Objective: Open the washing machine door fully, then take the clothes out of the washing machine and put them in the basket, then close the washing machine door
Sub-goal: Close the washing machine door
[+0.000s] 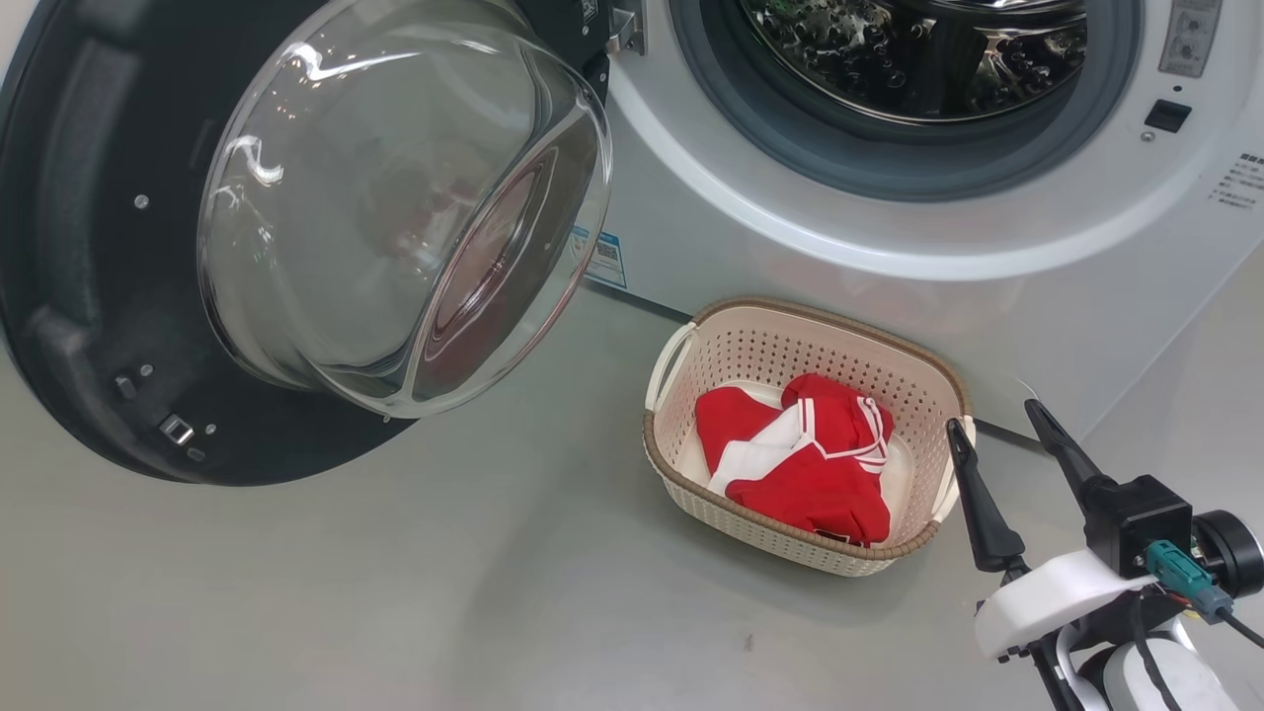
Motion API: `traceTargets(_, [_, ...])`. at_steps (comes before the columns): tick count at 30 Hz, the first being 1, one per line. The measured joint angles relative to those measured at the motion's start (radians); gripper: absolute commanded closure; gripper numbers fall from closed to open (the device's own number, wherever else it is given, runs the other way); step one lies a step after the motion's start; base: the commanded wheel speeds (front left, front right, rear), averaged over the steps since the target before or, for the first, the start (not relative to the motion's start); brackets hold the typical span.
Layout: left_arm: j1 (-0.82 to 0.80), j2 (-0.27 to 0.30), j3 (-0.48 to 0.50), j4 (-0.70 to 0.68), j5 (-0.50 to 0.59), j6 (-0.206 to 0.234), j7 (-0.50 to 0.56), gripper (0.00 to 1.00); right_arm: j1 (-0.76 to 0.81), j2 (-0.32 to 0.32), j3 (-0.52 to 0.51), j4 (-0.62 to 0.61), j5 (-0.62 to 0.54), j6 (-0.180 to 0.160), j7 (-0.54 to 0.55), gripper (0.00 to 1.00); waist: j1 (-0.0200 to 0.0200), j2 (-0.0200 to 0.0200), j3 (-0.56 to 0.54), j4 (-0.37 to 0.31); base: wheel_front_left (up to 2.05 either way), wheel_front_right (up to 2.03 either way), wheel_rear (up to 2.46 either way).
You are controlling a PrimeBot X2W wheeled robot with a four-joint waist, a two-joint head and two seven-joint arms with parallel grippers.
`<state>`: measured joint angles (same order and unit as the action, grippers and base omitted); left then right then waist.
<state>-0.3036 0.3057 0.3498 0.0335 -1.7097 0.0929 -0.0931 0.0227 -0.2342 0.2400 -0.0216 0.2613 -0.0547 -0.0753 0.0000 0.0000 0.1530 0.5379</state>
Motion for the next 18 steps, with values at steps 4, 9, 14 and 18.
traceTargets(4, [-0.032, 0.029, -0.062, 0.067, -0.005, 0.003, 0.058, 1.0, 0.007, 0.0, -0.004, -0.004, 0.0, -0.001, 0.0, 0.0, 0.0, 0.0, 0.002, -0.003, 0.0, 0.0, 0.0])
traceTargets(9, [-0.049, 0.05, -0.129, 0.136, 0.006, 0.008, 0.12, 1.0, 0.01, 0.0, -0.007, -0.011, 0.0, -0.002, 0.0, 0.0, 0.0, 0.0, 0.005, -0.005, 0.0, 0.0, 0.0])
traceTargets(14, [-0.057, 0.066, -0.186, 0.195, 0.017, 0.009, 0.172, 1.0, 0.012, -0.001, -0.007, -0.016, 0.0, -0.002, 0.0, 0.0, 0.0, 0.0001, 0.007, -0.007, 0.0, 0.0, 0.0])
traceTargets(18, [-0.067, 0.068, -0.211, 0.229, 0.039, 0.011, 0.199, 1.0, 0.019, -0.001, -0.007, -0.02, 0.0, -0.002, 0.0, 0.0, 0.0, 0.0, 0.008, -0.007, 0.0, 0.0, 0.0])
